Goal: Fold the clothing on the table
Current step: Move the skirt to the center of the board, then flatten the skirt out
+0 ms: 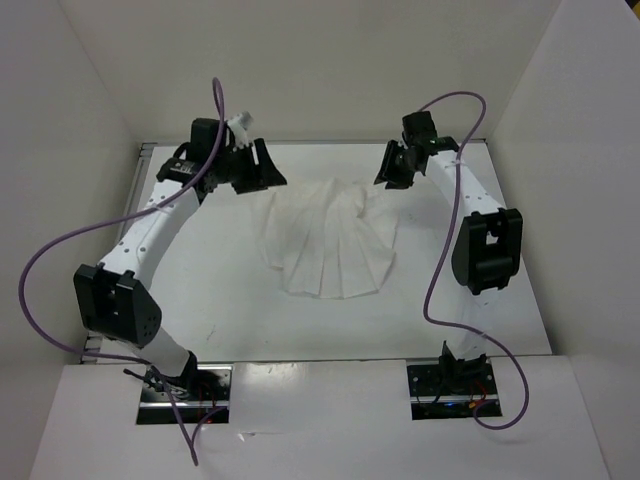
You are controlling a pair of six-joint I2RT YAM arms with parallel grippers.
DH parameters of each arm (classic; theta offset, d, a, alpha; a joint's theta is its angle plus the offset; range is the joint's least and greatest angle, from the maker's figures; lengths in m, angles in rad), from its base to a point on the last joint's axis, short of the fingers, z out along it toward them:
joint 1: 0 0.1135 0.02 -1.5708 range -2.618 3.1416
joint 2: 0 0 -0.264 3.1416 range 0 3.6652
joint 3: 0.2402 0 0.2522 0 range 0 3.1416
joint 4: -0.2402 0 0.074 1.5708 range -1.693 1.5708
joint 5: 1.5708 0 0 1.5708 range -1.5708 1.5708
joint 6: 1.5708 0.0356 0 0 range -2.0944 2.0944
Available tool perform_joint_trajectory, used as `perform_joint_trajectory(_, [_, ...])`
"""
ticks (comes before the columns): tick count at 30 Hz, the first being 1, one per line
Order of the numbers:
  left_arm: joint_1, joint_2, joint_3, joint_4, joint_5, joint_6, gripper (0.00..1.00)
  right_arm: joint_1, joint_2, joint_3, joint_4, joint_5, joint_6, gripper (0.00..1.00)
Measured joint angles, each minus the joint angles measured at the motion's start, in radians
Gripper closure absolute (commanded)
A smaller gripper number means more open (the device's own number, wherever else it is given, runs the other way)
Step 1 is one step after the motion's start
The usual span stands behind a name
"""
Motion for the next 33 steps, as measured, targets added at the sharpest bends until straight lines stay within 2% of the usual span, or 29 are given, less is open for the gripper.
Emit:
perform_joint_trajectory(1, [0.019, 0.012, 0.025, 0.015, -0.023, 0.012, 0.38, -0.002, 0.004, 0.022, 0.003, -0.008, 0.0, 0.57])
perform_joint_trajectory(2, [0.035, 0.033, 0.048, 0.036, -0.052, 0.019, 0.48, -0.005, 0.012, 0.047, 0.003, -0.019, 0.0, 0.57])
perform_joint_trajectory(4, [0.067, 0.092, 0.076, 0.079, -0.112, 0.044, 0.56, -0.014, 0.042, 0.092, 0.011, -0.05, 0.0, 0.57])
perform_joint_trajectory(6, [0.085, 0.167, 0.097, 0.112, -0.171, 0.076, 0.56, -0.027, 0.082, 0.124, 0.015, -0.082, 0.0, 0.57])
perform_joint_trajectory(9, [0.096, 0.314, 0.164, 0.127, -0.248, 0.148, 0.48, -0.047, 0.138, 0.142, 0.018, -0.122, 0.005, 0.57])
perform_joint_trajectory(11, [0.097, 0.412, 0.223, 0.13, -0.288, 0.19, 0.46, -0.053, 0.161, 0.142, 0.012, -0.142, 0.008, 0.57])
perform_joint_trajectory(16, [0.097, 0.601, 0.348, 0.142, -0.346, 0.296, 0.41, -0.059, 0.158, 0.137, 0.016, -0.175, 0.011, 0.57])
perform_joint_trajectory(25, [0.097, 0.787, 0.523, 0.168, -0.366, 0.414, 0.4, -0.059, 0.112, 0.051, 0.006, -0.192, 0.012, 0.57])
perform_joint_trajectory(33, [0.1, 0.929, 0.668, 0.16, -0.304, 0.441, 0.4, -0.062, 0.065, 0.045, -0.011, -0.171, 0.007, 0.57])
